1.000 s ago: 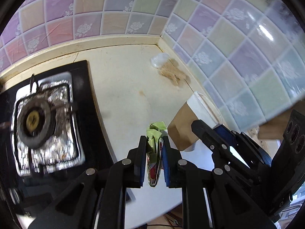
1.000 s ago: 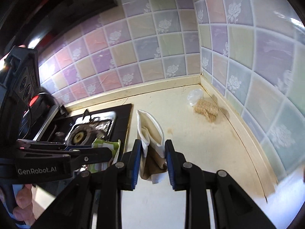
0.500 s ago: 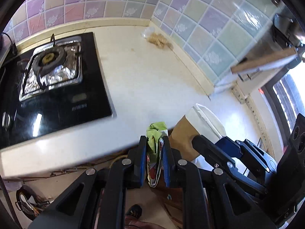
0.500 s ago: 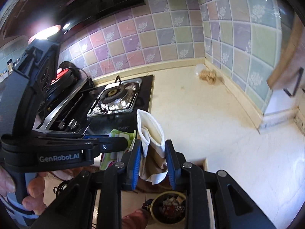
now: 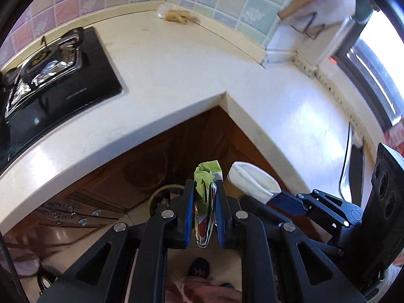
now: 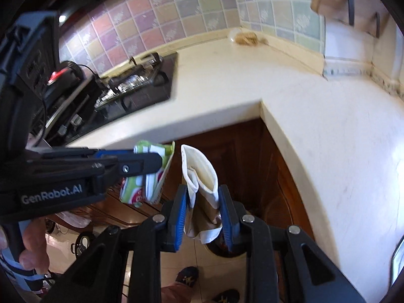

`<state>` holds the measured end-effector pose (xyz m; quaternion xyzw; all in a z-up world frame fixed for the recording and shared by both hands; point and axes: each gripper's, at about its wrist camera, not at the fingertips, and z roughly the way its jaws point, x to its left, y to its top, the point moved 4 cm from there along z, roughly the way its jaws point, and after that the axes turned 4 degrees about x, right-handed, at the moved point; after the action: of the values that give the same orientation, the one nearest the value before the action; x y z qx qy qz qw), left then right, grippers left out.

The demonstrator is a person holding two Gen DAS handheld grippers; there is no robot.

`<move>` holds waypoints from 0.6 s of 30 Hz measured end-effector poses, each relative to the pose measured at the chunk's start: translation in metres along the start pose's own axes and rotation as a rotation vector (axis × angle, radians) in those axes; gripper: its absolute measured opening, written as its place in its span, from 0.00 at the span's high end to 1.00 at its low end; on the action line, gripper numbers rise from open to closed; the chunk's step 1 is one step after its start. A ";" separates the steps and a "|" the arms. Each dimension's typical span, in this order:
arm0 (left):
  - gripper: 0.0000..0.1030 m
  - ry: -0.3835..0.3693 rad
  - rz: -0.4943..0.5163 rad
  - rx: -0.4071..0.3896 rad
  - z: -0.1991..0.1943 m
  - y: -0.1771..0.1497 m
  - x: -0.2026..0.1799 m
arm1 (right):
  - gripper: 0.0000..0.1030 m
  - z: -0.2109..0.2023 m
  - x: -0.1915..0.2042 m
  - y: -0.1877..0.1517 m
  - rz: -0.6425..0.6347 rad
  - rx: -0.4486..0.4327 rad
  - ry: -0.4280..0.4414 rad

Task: Collect trash
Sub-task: 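Carry the paper cup and green packet down over the trash bin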

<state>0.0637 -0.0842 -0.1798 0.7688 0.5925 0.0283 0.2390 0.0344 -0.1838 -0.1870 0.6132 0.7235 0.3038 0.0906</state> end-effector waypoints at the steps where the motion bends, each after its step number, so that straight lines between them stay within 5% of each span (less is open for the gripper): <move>1: 0.87 -0.003 0.025 0.012 0.009 -0.003 -0.001 | 0.76 0.005 -0.002 -0.005 0.008 0.008 -0.009; 8: 0.87 0.040 0.226 0.088 0.066 -0.027 -0.005 | 0.76 0.041 -0.026 -0.037 0.159 0.026 -0.079; 18: 0.87 0.016 0.340 0.226 0.148 -0.059 0.012 | 0.76 0.085 -0.044 -0.074 0.300 0.039 -0.164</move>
<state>0.0627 -0.1120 -0.3367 0.8793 0.4557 0.0077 0.1383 0.0258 -0.2021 -0.3068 0.7387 0.6197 0.2487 0.0913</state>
